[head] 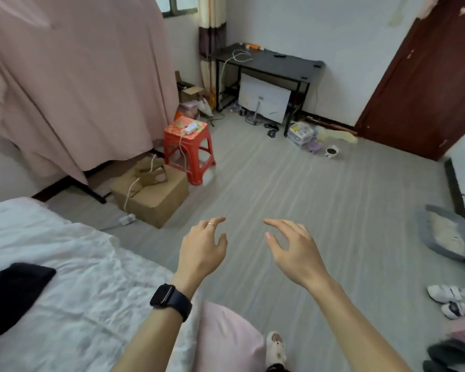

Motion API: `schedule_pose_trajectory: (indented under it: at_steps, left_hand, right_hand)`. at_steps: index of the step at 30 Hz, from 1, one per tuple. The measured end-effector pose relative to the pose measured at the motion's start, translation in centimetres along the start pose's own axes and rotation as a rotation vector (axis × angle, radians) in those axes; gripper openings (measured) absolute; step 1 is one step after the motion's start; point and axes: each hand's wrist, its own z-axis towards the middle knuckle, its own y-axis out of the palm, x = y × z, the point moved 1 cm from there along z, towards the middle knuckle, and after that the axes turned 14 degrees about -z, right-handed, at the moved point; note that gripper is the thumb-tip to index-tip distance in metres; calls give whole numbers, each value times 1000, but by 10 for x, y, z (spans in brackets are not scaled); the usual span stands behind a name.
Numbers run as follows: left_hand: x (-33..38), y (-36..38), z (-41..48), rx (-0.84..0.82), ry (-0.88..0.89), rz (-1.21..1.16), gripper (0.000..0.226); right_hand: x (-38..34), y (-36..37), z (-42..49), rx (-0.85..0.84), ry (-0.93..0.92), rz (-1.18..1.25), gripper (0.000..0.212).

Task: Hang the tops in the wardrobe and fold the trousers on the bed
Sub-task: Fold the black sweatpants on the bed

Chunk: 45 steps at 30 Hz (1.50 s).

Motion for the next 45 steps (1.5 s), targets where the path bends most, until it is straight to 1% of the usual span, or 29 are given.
schedule_pose_trajectory:
  at_steps: [5, 10, 13, 15, 17, 21, 23, 26, 28, 30, 33, 34, 35, 38, 43, 45]
  left_hand:
    - [-16, -39, 39, 183, -103, 59, 47]
    - [-42, -53, 104, 392, -254, 85, 45]
    - [-51, -52, 147, 514, -389, -20, 45]
    - [-58, -56, 174, 526, -454, -42, 45]
    - [-65, -62, 194, 579, -540, -46, 45]
    - [-78, -80, 202, 679, -667, -41, 44]
    - [-85, -91, 191, 724, -730, -38, 44]
    - [-91, -107, 163, 782, -810, -9, 45]
    - [-101, -129, 132, 862, -893, 19, 45]
    - [-122, -158, 101, 985, -979, 35, 45]
    - [-157, -196, 75, 1105, -1054, 45, 45]
    - [-183, -213, 65, 1169, -1084, 41, 45]
    - [-195, -224, 61, 1202, -1093, 34, 44]
    - [-232, -256, 49, 1257, -1161, 11, 45]
    - [-277, -298, 45, 1253, -1296, -56, 46]
    - [-309, -322, 43, 1263, -1342, -52, 45]
  right_hand:
    - [-25, 22, 92, -48, -184, 95, 31]
    - [-41, 56, 207, -138, -441, 187, 33]
    - [-45, 75, 274, -257, -603, 147, 34]
    - [-52, 81, 311, -275, -676, 134, 36]
    - [-62, 87, 347, -335, -760, 102, 37]
    - [-103, 102, 397, -369, -882, 94, 38]
    - [-131, 120, 409, -407, -950, 106, 37]
    - [-167, 148, 412, -452, -1005, 103, 36]
    - [-213, 167, 405, -505, -1101, 127, 37]
    - [-271, 191, 391, -583, -1227, 131, 37]
    - [-339, 227, 374, -604, -1389, 133, 38]
    - [-375, 252, 365, -621, -1453, 138, 38]
    - [-394, 263, 363, -644, -1471, 132, 38]
    - [-456, 294, 356, -693, -1565, 101, 41]
    - [-537, 341, 368, -788, -1602, 78, 41]
    - [-579, 376, 372, -851, -1614, 67, 41]
